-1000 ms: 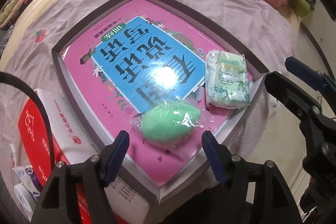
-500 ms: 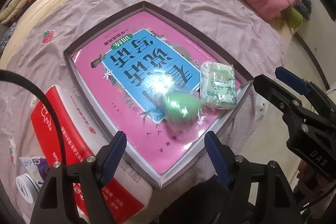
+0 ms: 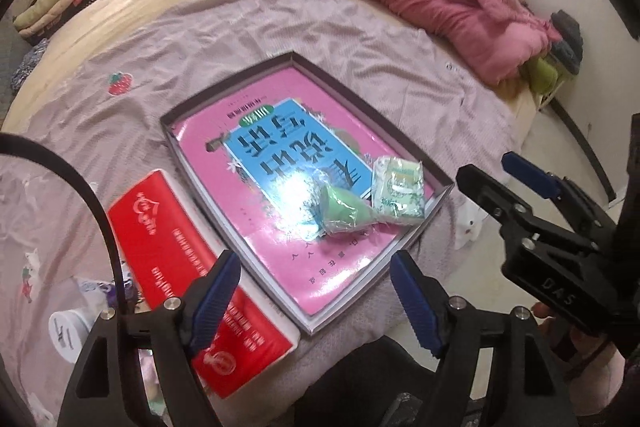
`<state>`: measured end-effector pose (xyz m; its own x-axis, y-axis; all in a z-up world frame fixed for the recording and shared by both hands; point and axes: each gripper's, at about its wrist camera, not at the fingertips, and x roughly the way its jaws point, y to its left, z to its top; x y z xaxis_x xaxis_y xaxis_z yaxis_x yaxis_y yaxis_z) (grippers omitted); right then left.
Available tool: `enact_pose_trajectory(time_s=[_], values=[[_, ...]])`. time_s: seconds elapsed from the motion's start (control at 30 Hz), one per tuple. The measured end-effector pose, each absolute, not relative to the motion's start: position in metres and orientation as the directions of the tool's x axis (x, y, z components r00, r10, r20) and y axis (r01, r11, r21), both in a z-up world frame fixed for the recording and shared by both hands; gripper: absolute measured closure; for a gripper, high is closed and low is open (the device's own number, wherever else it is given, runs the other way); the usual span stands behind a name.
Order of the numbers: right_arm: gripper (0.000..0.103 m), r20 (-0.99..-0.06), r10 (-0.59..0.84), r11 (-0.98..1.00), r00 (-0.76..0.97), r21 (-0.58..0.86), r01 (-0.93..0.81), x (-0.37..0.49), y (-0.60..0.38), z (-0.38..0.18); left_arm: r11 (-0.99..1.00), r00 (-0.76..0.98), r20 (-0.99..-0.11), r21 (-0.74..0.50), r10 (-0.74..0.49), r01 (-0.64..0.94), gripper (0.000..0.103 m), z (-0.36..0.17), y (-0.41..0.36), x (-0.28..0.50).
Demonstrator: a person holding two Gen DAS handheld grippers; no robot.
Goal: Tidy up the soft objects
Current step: 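Move both grippers back toward the pile of soft items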
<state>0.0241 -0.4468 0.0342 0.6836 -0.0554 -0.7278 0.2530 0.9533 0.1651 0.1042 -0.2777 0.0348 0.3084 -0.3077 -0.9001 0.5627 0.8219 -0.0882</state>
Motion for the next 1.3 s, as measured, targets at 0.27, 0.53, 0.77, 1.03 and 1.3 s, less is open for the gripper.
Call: enact_pose_trajectory(time_s=[0.27,0.53,0.77,1.03,1.3], values=[[0.028,-0.686,-0.061,0.965,0.725,0.146,0.219,0.022,-0.415,0.06,0.844,0.36,-0.875,-0.093,-0.322,0.528,0.025,0.055,-0.24,0.087],[0.028,-0.634,-0.028,0.981,0.773,0.13,0.142,0.021,-0.37,0.092,0.884,0.407,-0.859,-0.104,-0.311,0.456,0.025,0.065,-0.187,0.074],[0.028,-0.61,0.023,0.992,0.792,0.111,0.056,0.023,-0.327,0.111,0.916,0.443,-0.846,-0.122,-0.297,0.383,0.025,0.071,-0.134,0.067],[0.028,-0.604,0.074,0.996,0.793,0.087,-0.026,0.026,-0.285,0.122,0.945,0.47,-0.838,-0.151,-0.278,0.288,0.025,0.077,-0.072,0.065],[0.028,-0.615,0.118,0.993,0.779,0.058,-0.104,0.028,-0.248,0.123,0.971,0.513,-0.825,-0.179,-0.237,0.16,0.025,0.083,0.004,0.067]])
